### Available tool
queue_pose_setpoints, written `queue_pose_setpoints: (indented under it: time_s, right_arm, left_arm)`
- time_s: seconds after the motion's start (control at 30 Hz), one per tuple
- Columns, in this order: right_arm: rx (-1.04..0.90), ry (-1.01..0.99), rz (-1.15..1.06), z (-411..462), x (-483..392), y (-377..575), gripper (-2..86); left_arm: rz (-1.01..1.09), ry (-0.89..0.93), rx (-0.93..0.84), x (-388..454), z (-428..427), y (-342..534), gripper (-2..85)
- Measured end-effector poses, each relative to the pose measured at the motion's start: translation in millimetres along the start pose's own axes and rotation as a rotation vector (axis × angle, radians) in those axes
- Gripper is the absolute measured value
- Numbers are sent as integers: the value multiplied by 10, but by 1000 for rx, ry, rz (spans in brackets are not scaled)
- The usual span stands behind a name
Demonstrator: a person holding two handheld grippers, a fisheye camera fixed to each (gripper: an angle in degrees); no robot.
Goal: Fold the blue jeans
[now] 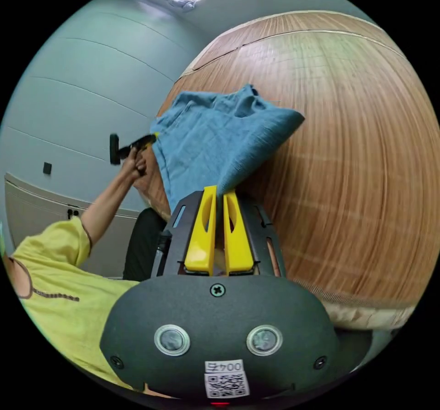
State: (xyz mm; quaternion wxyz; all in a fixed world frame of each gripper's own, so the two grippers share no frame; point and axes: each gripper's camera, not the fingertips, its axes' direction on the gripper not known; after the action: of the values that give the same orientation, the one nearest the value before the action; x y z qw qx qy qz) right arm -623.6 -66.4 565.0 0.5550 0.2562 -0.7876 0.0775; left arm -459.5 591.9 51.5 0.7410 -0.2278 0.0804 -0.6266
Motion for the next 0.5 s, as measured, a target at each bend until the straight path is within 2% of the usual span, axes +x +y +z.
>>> queue_pose_setpoints:
  time_s: [0.07,0.23,0.33,0.5]
  right_arm:
    - [11,12,19,140,-292,491,41]
    - [-97,-66,-21,613,-858,1041,54]
    - [-113,-90,-103,463,-990,1246,53]
    - [35,103,-194,-13,-1053,1270,70]
  left_arm:
    - [98,-23,-52,375,362,-387,38]
    - [125,-86,-153,875,782,-854,48]
    - [144,-80,-111,969,624,-726,65]
    - [198,25,-65,938,175,147,65]
